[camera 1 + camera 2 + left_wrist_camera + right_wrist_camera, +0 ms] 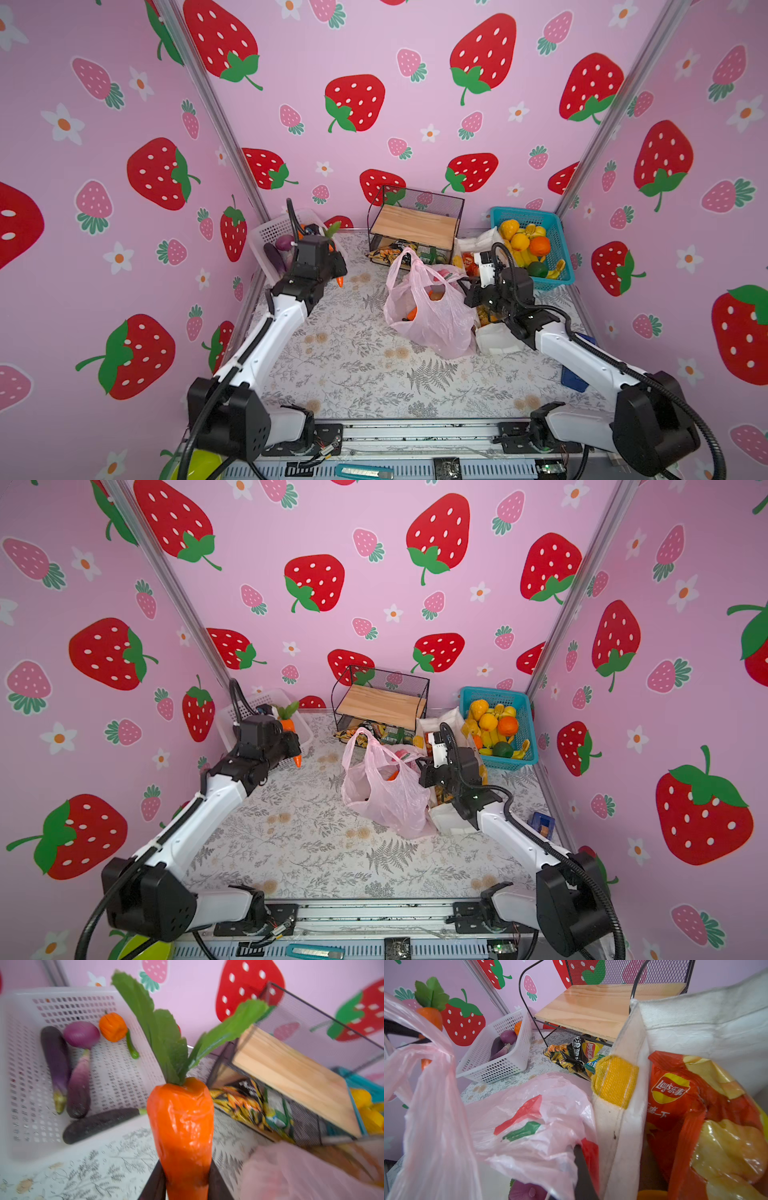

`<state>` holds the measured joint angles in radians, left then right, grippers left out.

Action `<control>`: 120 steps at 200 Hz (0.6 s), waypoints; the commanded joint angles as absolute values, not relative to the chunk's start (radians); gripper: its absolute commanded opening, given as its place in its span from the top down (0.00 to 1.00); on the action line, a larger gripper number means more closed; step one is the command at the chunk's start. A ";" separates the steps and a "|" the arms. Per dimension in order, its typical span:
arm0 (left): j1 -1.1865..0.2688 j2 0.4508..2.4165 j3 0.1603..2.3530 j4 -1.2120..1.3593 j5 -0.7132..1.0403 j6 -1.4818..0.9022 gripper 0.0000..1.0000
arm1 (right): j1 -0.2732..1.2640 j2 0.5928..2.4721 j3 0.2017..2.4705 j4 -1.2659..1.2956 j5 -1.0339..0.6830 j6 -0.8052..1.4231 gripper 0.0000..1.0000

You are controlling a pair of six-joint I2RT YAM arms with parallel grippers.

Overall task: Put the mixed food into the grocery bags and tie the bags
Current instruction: 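Carry the leafy carrot with the left gripper toward the pink bag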

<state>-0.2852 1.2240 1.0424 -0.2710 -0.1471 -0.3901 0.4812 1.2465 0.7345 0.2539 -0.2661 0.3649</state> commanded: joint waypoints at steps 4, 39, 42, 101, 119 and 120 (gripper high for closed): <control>-0.427 1.047 0.910 -0.280 -0.236 -0.397 0.77 | 0.479 1.220 0.720 0.264 -0.251 0.352 1.00; -0.624 0.815 0.750 -0.352 -0.247 -0.391 0.79 | 0.479 1.224 0.720 0.268 -0.255 0.356 1.00; -0.639 0.801 0.744 -0.358 -0.248 -0.385 0.79 | 0.479 1.224 0.721 0.267 -0.256 0.356 1.00; -0.866 0.813 0.742 -0.384 -0.235 -0.125 0.81 | 0.479 1.217 0.719 0.265 -0.253 0.356 1.00; -0.877 0.908 0.809 -0.424 -0.235 -0.070 0.81 | 0.479 1.218 0.721 0.265 -0.255 0.356 1.00; -0.877 0.913 0.813 -0.428 -0.235 -0.067 0.80 | 0.479 1.218 0.722 0.265 -0.256 0.356 1.00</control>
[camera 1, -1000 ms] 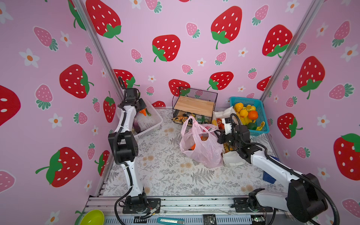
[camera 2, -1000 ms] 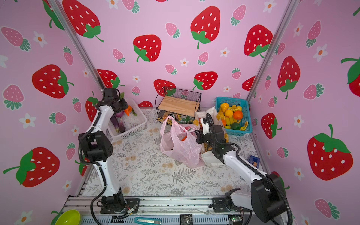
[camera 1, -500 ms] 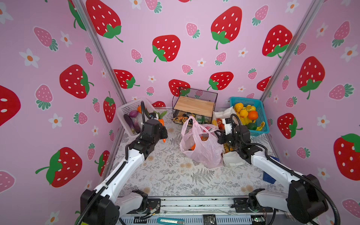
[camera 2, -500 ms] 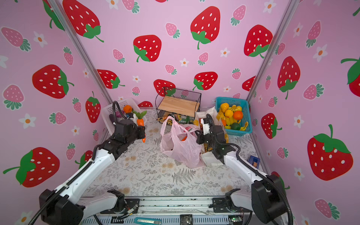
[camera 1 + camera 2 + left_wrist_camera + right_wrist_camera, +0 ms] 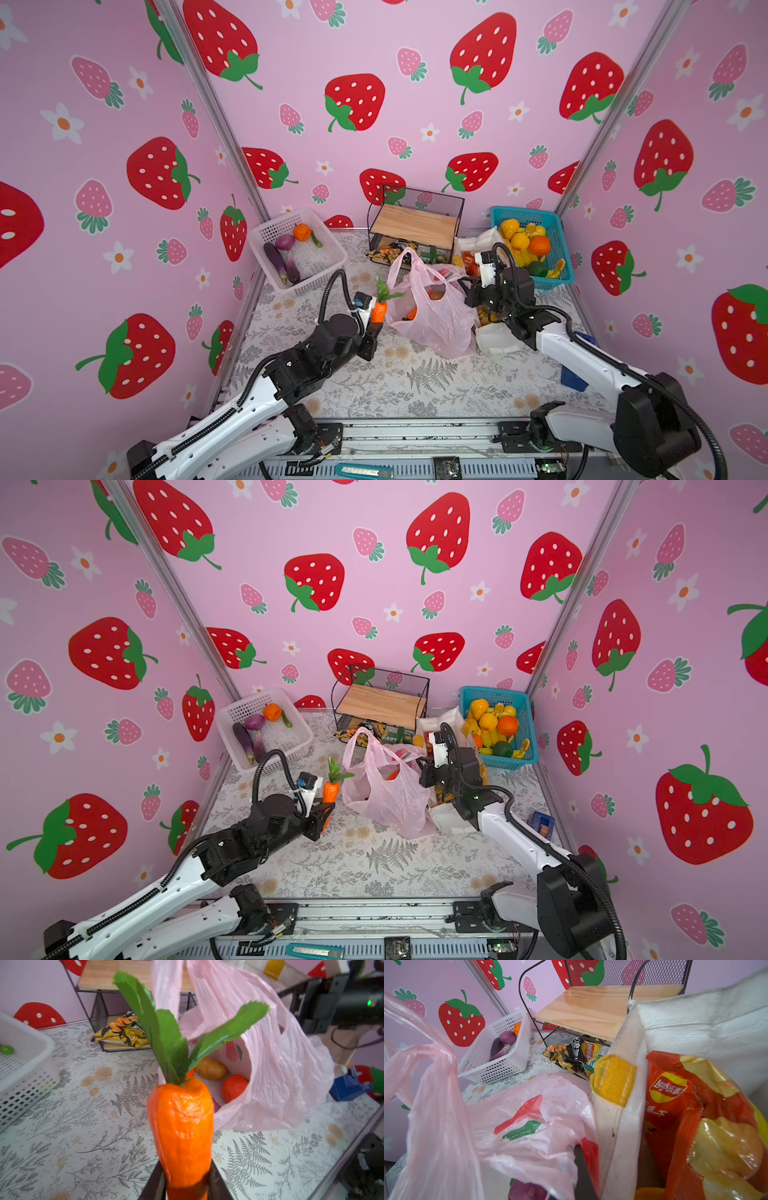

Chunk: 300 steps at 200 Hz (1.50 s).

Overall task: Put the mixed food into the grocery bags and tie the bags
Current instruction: 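Carry the leafy carrot with the left gripper toward the pink bag, then push the carrot into the pink bag's opening with the left gripper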

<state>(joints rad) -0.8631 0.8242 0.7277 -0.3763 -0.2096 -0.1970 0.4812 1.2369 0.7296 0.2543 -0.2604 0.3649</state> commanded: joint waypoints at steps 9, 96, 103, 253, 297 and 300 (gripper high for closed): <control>-0.876 0.972 0.855 -0.458 -0.235 -0.052 0.80 | 0.479 1.218 0.719 0.264 -0.256 0.356 1.00; -0.780 1.311 1.140 -0.614 -0.179 -0.015 0.79 | 0.479 1.206 0.716 0.265 -0.258 0.356 1.00; -0.779 1.332 1.163 -0.622 -0.161 0.018 0.78 | 0.480 1.207 0.716 0.266 -0.257 0.356 1.00; -0.762 1.608 1.564 -1.021 0.014 0.343 0.76 | 0.480 1.198 0.713 0.265 -0.245 0.353 1.00; -0.740 1.491 1.417 -1.007 -0.008 0.289 0.76 | 0.481 1.212 0.716 0.270 -0.254 0.357 1.00; -0.741 1.486 1.411 -1.006 -0.002 0.288 0.76 | 0.480 1.214 0.715 0.271 -0.255 0.357 1.00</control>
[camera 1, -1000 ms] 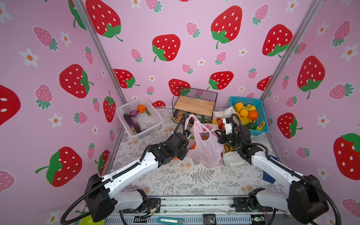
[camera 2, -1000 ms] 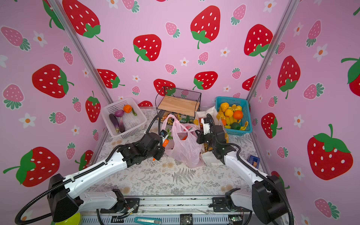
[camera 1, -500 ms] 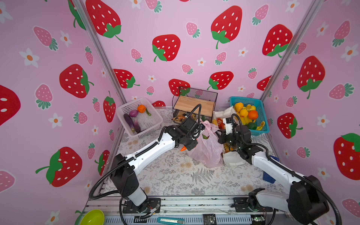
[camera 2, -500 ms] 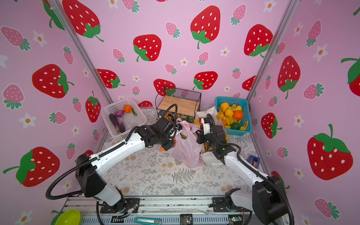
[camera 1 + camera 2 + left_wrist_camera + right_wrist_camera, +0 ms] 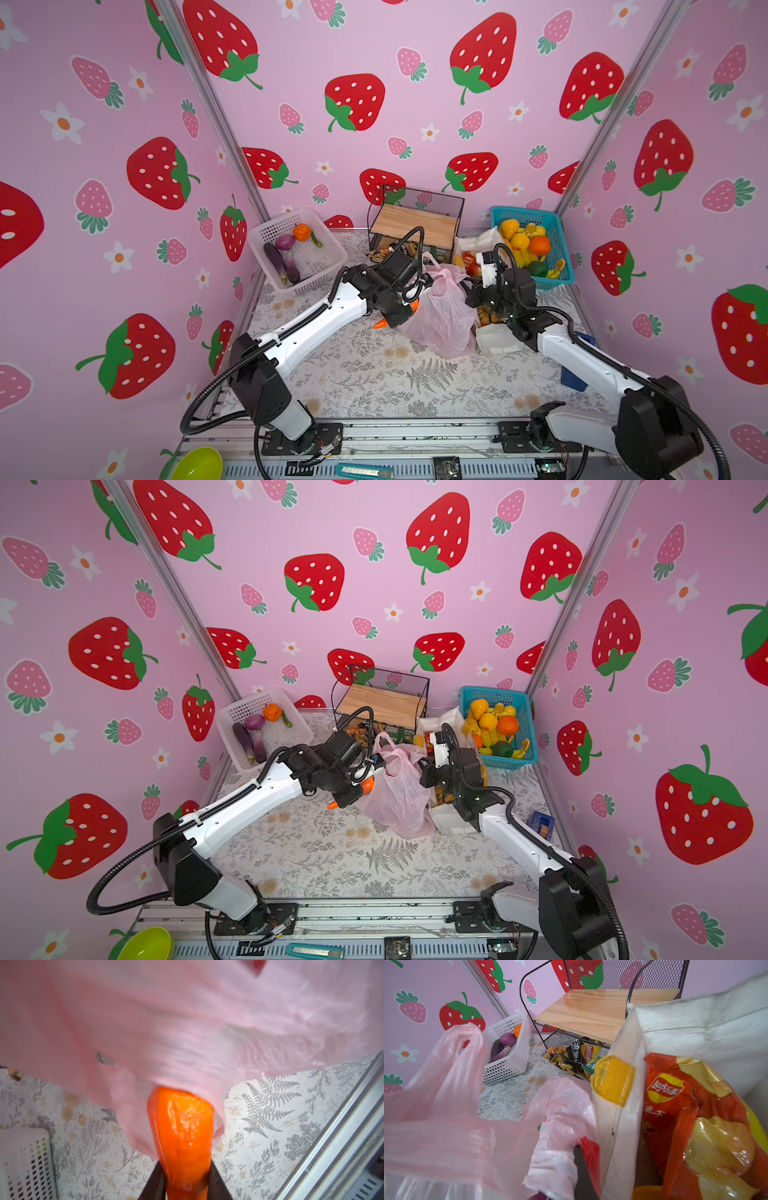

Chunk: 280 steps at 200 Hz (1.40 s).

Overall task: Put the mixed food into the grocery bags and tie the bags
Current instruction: 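Push the carrot into the pink bag's opening with the left gripper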

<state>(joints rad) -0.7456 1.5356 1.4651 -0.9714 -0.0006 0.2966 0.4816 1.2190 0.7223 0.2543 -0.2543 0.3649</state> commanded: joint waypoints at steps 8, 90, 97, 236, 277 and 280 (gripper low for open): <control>-0.741 1.481 1.394 -1.002 0.013 0.293 0.76 | 0.481 1.218 0.715 0.271 -0.257 0.359 1.00; -0.749 1.608 1.528 -1.038 0.002 0.381 0.74 | 0.480 1.221 0.716 0.270 -0.258 0.359 1.00; -0.749 1.627 1.561 -1.040 -0.002 0.397 0.74 | 0.480 1.220 0.715 0.271 -0.258 0.359 1.00; -0.749 1.784 1.705 -0.855 0.127 0.411 0.46 | 0.480 1.215 0.713 0.272 -0.258 0.357 1.00; -0.744 1.646 1.564 -0.741 0.104 0.349 0.40 | 0.481 1.205 0.710 0.268 -0.243 0.352 1.00; -0.742 1.632 1.548 -0.732 0.101 0.341 0.40 | 0.480 1.204 0.710 0.267 -0.243 0.351 1.00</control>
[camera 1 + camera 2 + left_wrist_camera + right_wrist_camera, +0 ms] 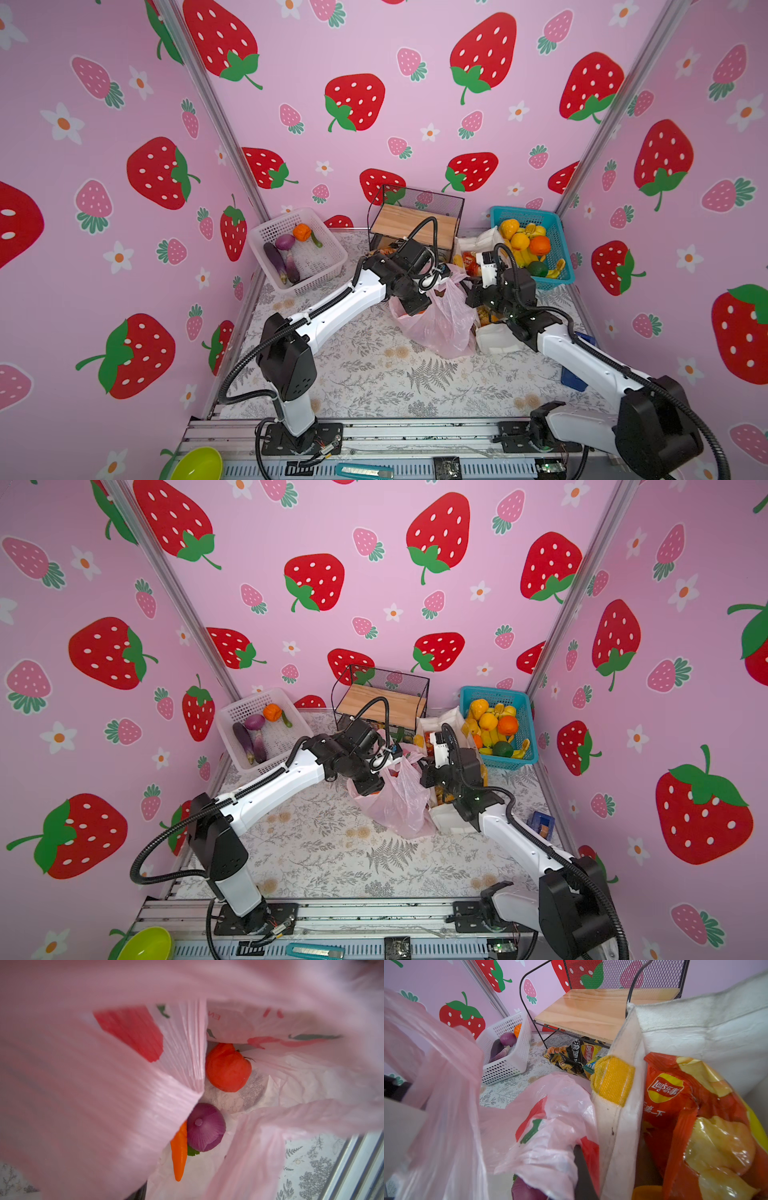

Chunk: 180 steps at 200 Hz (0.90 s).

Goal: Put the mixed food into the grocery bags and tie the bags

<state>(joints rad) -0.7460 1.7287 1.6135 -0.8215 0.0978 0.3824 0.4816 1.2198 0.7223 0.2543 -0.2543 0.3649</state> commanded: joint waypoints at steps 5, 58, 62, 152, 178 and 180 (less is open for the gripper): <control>-0.740 1.608 1.525 -0.718 0.096 0.327 0.40 | 0.480 1.203 0.710 0.267 -0.241 0.351 1.00; -0.698 1.253 1.171 -0.499 0.062 0.104 0.39 | 0.480 1.209 0.710 0.270 -0.237 0.351 1.00; -0.688 1.232 1.152 -0.480 0.058 0.090 0.38 | 0.480 1.212 0.710 0.270 -0.240 0.352 1.00; -0.543 1.403 1.326 -0.359 0.281 0.076 0.26 | 0.485 1.209 0.716 0.266 -0.245 0.353 1.00; -0.541 1.491 1.412 -0.367 0.288 0.081 0.35 | 0.486 1.213 0.723 0.261 -0.247 0.352 1.00; -0.541 1.496 1.417 -0.369 0.286 0.080 0.37 | 0.487 1.214 0.724 0.260 -0.247 0.353 1.00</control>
<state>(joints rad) -0.5415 1.4525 1.3205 -0.3805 0.2340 0.0605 0.4824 1.2198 0.7223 0.2539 -0.2455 0.3622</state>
